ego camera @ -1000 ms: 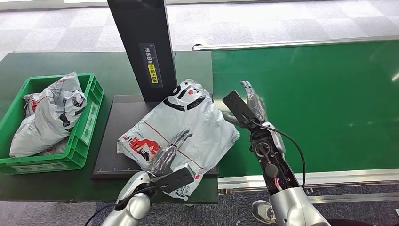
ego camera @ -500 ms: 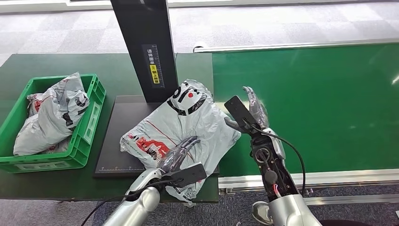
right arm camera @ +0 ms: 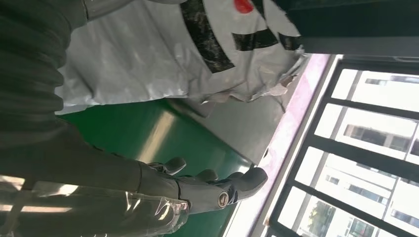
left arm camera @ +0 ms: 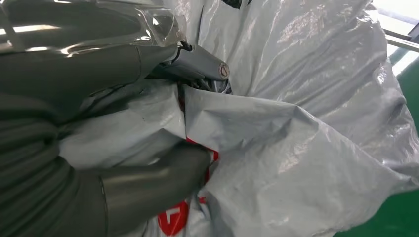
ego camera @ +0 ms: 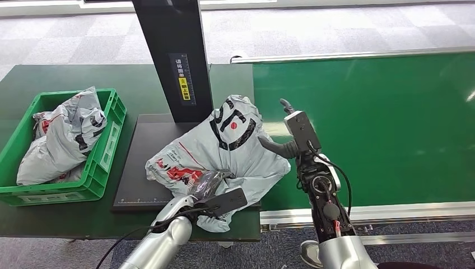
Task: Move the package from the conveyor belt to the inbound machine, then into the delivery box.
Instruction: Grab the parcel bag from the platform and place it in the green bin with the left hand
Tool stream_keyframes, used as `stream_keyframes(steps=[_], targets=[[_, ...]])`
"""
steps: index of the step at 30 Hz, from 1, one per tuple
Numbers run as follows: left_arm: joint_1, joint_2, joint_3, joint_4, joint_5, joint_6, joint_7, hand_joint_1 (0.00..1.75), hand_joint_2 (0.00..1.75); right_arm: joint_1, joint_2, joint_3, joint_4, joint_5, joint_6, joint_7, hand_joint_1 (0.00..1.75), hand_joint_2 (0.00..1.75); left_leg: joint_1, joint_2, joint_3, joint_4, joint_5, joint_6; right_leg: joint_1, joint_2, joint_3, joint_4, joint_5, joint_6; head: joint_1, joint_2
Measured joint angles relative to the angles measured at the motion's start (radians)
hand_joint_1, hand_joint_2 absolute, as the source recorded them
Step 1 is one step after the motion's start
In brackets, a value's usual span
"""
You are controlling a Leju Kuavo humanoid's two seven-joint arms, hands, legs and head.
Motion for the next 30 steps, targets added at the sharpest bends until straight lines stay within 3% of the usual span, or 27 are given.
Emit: stream_keyframes(steps=[18,25,27,30], targets=[[0.014,0.003,0.021,-0.007,0.049,0.165,-0.137,1.75,1.75,0.008,-0.015,-0.005,-0.04,-0.089,-0.016,-0.019,0.0,1.75,0.0,0.001,-0.004,0.0,0.0,0.0,0.0,0.0,-0.005,0.0,0.0,0.0,0.0,0.0],[0.062,0.009,0.048,-0.122,0.064,0.472,-0.229,1.75,1.75,0.016,-0.025,-0.004,-0.055,-0.115,-0.016,-0.031,0.0,1.75,0.0,0.001,-0.008,0.0,0.0,0.0,0.0,0.0,-0.009,0.0,0.0,0.0,0.0,0.0],[0.072,0.016,0.061,-0.178,0.018,0.563,-0.226,1.75,1.75,0.015,-0.027,-0.003,-0.055,-0.121,-0.017,-0.038,0.0,1.75,0.0,0.001,-0.009,0.0,0.0,0.0,0.0,0.0,-0.01,0.0,0.0,0.0,0.0,0.0],[0.077,0.033,0.097,-0.264,-0.179,0.727,-0.173,1.75,1.75,0.015,-0.031,-0.001,-0.053,-0.128,-0.023,-0.053,0.0,1.75,0.0,0.001,-0.01,0.0,0.0,0.0,0.0,0.001,-0.011,0.0,0.0,0.0,0.0,0.0]])
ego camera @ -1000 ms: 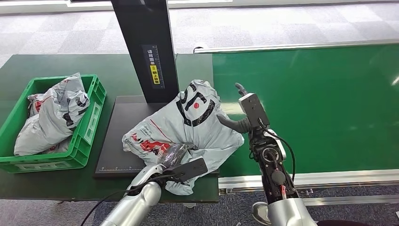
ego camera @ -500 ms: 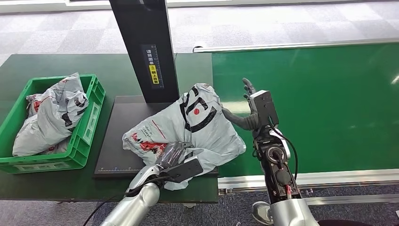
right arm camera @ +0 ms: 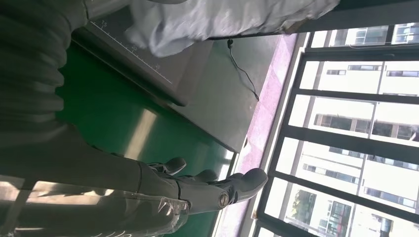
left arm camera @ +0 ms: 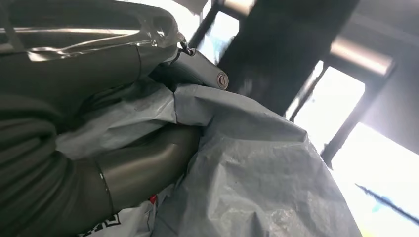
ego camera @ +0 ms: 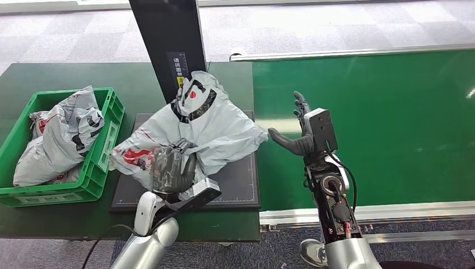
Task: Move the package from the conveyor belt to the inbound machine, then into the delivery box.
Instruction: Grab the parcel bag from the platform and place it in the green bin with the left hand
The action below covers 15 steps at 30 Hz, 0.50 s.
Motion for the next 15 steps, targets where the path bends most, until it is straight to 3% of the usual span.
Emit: stream_keyframes(steps=[4,7,11,13,15], targets=[[-0.001,0.018,0.136,-0.135,-0.255,0.06,-0.005,1.75,1.75,-0.002,-0.009,0.007,0.009,-0.013,-0.003,-0.022,0.0,1.75,0.0,0.001,-0.001,0.0,0.0,0.0,0.0,0.0,-0.001,0.0,0.0,0.0,0.0,0.0],[-0.011,0.02,0.276,-0.229,-0.33,0.06,-0.066,1.75,1.75,-0.009,-0.018,0.015,0.026,-0.026,-0.005,-0.043,0.0,1.75,0.0,0.002,-0.001,0.0,0.0,0.0,0.0,0.001,-0.002,0.0,0.0,0.0,0.0,0.0],[-0.045,0.05,0.416,-0.314,-0.369,0.06,-0.078,1.75,1.75,-0.023,-0.033,0.031,0.057,-0.054,-0.011,-0.07,0.0,1.75,0.0,0.002,-0.001,0.0,0.0,0.0,0.0,0.001,-0.002,0.0,0.0,0.0,0.0,0.0],[-0.079,0.069,0.482,-0.348,-0.343,0.06,-0.142,1.75,1.75,-0.026,-0.041,0.039,0.068,-0.07,-0.014,-0.08,0.0,1.75,0.0,0.002,-0.002,0.0,0.0,0.0,0.0,0.001,-0.002,0.001,0.0,0.0,0.0,0.0],[-0.132,0.085,0.568,-0.378,-0.29,0.06,-0.261,1.75,1.75,-0.027,-0.05,0.05,0.08,-0.089,-0.018,-0.089,0.0,1.75,0.0,0.002,-0.002,0.0,0.001,0.0,0.0,0.001,-0.002,0.001,0.0,0.0,0.0,0.0]])
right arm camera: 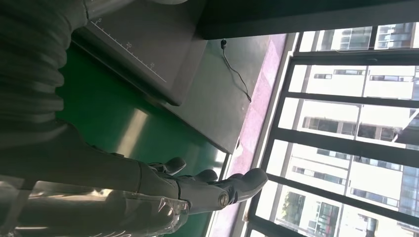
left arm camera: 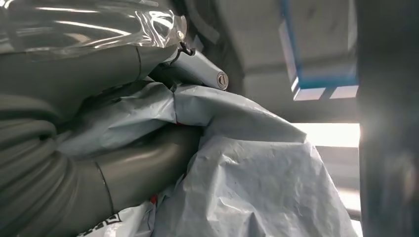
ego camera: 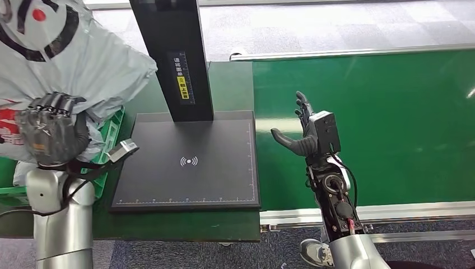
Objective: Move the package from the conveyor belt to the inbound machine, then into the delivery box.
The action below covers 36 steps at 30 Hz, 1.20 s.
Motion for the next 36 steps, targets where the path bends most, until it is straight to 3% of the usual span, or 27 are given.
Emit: stream_keyframes(steps=[2,7,9,11,13,18,25,27,29,31,32,36], targets=[[-0.054,0.016,0.078,-0.016,0.029,0.0,-0.075,1.75,1.75,0.0,-0.009,0.012,0.009,-0.016,-0.008,-0.005,0.0,1.75,0.0,0.0,0.0,0.0,0.0,0.0,0.0,0.0,0.0,0.0,0.0,0.0,0.0,0.0],[-0.097,0.03,0.124,-0.015,0.022,0.0,-0.084,1.75,1.75,0.0,-0.016,0.02,0.013,-0.029,-0.017,-0.006,0.0,1.75,0.0,0.0,0.0,0.0,0.0,0.0,0.0,0.0,-0.001,0.0,0.0,0.0,0.0,0.0],[-0.203,0.11,0.164,0.104,-0.081,-0.002,0.18,1.75,1.75,0.02,-0.04,0.037,0.004,-0.053,-0.041,0.002,0.0,1.75,0.0,0.0,0.0,0.0,0.001,0.0,0.0,0.0,-0.003,0.0,0.0,-0.001,0.0,0.0],[-0.349,0.216,0.147,0.349,-0.164,-0.041,0.564,1.75,1.75,0.052,-0.072,0.05,-0.022,-0.072,-0.062,0.019,0.0,1.75,0.001,-0.002,0.0,0.0,0.002,-0.001,0.0,-0.002,-0.003,0.0,0.001,-0.001,0.0,0.0],[-0.444,0.264,0.097,0.568,-0.118,-0.145,0.725,1.75,1.75,0.073,-0.091,0.05,-0.052,-0.072,-0.06,0.035,0.0,1.75,0.001,-0.004,-0.001,0.0,0.003,-0.001,0.001,-0.004,-0.002,0.0,0.001,-0.001,0.0,0.0],[-0.54,0.3,0.088,0.907,0.069,-0.487,0.773,1.75,1.75,0.102,-0.117,0.046,-0.096,-0.058,-0.018,0.059,0.0,1.75,0.0,0.003,-0.001,0.0,0.003,-0.001,0.0,0.003,-0.002,0.001,0.003,0.0,0.0,0.0],[-0.557,0.341,0.088,1.1,0.095,-0.632,0.817,1.75,1.75,0.105,-0.119,0.046,-0.11,-0.037,-0.005,0.076,0.0,1.75,0.0,0.003,-0.001,0.0,0.002,-0.001,0.0,0.004,-0.003,0.0,0.002,-0.001,0.0,0.0],[-0.561,0.347,0.086,1.124,0.076,-0.646,0.842,1.38,1.75,0.105,-0.118,0.046,-0.114,-0.03,-0.005,0.082,0.0,1.75,0.0,0.003,-0.001,0.0,0.002,-0.001,0.0,0.004,-0.003,0.0,0.002,-0.001,0.0,0.0],[-0.562,0.35,0.08,1.14,0.052,-0.63,0.869,0.51,1.75,0.105,-0.115,0.046,-0.119,-0.023,-0.005,0.087,0.0,1.75,0.0,0.003,-0.001,0.0,0.002,-0.001,0.0,0.004,-0.003,0.0,0.002,-0.001,0.0,0.0],[-0.555,0.351,0.071,1.148,0.038,-0.554,0.882,0.0,1.75,0.106,-0.111,0.046,-0.127,-0.018,-0.005,0.09,0.0,1.75,0.0,0.003,-0.001,0.0,0.002,-0.001,0.0,0.004,-0.003,0.0,0.003,-0.001,0.0,0.0],[-0.549,0.351,0.068,1.151,0.036,-0.504,0.882,0.0,1.75,0.106,-0.11,0.046,-0.131,-0.017,-0.005,0.091,0.0,1.75,0.0,0.003,-0.001,0.0,0.002,-0.001,0.0,0.004,-0.003,0.0,0.003,-0.001,0.0,0.0],[-0.523,0.351,0.065,1.155,0.078,-0.249,0.793,0.0,0.0,0.111,-0.109,0.047,-0.156,-0.013,-0.005,0.099,0.0,1.75,0.0,0.003,-0.001,0.0,0.002,-0.001,0.0,0.004,-0.003,0.001,0.003,-0.001,0.0,0.0]])
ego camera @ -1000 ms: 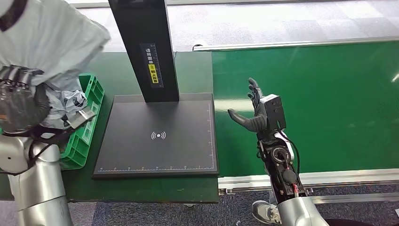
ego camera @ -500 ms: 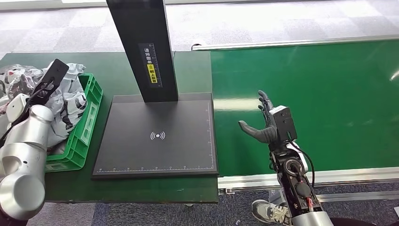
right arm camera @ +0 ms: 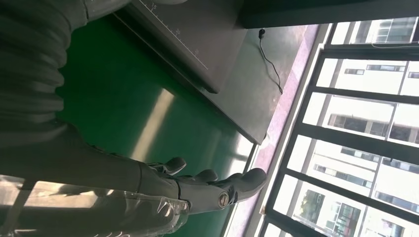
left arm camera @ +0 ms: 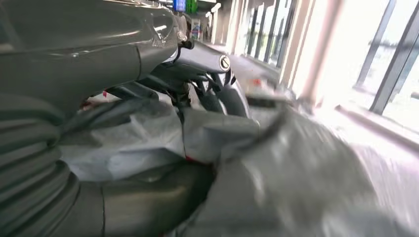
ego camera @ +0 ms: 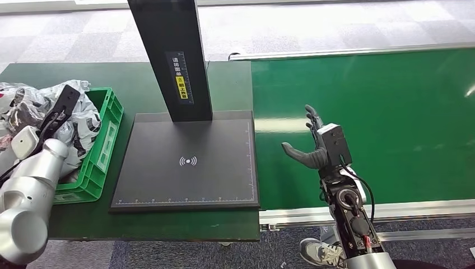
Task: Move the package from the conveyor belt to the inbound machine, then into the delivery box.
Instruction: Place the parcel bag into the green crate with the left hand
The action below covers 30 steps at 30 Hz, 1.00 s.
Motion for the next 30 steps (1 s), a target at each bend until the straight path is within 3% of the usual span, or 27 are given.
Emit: stream_keyframes(steps=[2,4,8,13,16,20,24,27,30], targets=[[0.013,0.0,0.003,-0.004,0.055,0.142,-0.106,0.0,0.0,0.002,0.001,0.0,-0.008,0.0,0.0,0.004,0.0,1.75,0.0,0.0,0.0,0.0,0.0,0.0,0.0,0.0,0.0,0.0,0.0,0.0,0.0,0.0],[0.028,-0.003,0.012,-0.027,0.117,0.227,-0.23,0.0,0.0,0.002,0.004,0.001,-0.011,-0.001,-0.001,0.006,0.0,1.75,0.0,0.0,-0.001,0.0,0.0,0.0,0.0,0.0,0.0,0.0,0.0,0.0,0.0,0.0],[0.07,-0.033,0.081,-0.135,0.217,0.249,-0.494,0.0,0.0,0.002,0.012,0.007,-0.012,-0.004,-0.005,-0.002,0.0,1.75,0.0,0.0,-0.001,0.0,0.0,0.0,0.0,0.0,-0.001,0.0,0.0,0.0,0.0,0.0],[0.104,-0.113,0.239,-0.295,0.295,0.249,-0.815,0.0,0.0,-0.006,0.019,0.019,-0.004,-0.009,-0.012,-0.024,0.0,1.75,0.0,0.0,-0.001,0.0,0.0,0.0,0.0,0.0,-0.001,0.0,0.0,0.0,0.0,0.0],[0.143,-0.166,0.288,-0.426,0.356,0.249,-0.887,0.0,0.0,-0.018,0.026,0.026,0.013,-0.011,-0.019,-0.043,0.0,1.75,0.0,0.0,-0.001,0.0,0.0,0.0,0.0,0.0,-0.001,0.0,0.0,0.0,0.0,0.0],[0.214,-0.224,0.271,-0.592,0.514,0.249,-0.895,0.0,0.0,-0.04,0.031,0.036,0.043,-0.016,-0.024,-0.062,0.0,1.75,0.0,0.0,-0.001,0.0,0.0,0.0,0.0,0.0,-0.001,0.0,0.0,0.0,0.0,0.0],[0.296,-0.277,0.174,-0.709,0.79,0.246,-0.896,0.0,1.75,-0.055,0.032,0.041,0.071,-0.021,-0.036,-0.076,0.0,1.75,0.0,-0.002,-0.001,0.0,0.0,0.0,0.0,-0.001,-0.001,-0.001,0.0,0.0,0.0,0.0],[0.37,-0.302,0.028,-0.76,1.06,0.21,-0.849,0.0,1.75,-0.056,0.031,0.041,0.081,-0.023,-0.04,-0.081,0.0,1.75,0.0,-0.002,-0.002,0.0,0.0,0.0,0.0,-0.001,-0.001,-0.001,0.0,0.0,0.0,0.0],[0.462,-0.319,-0.144,-0.831,1.16,0.075,-0.76,0.0,1.75,-0.058,0.03,0.04,0.088,-0.02,-0.034,-0.081,0.0,1.75,0.0,-0.002,-0.002,0.0,0.0,0.0,-0.001,-0.001,-0.001,-0.001,0.0,0.0,0.0,0.0]])
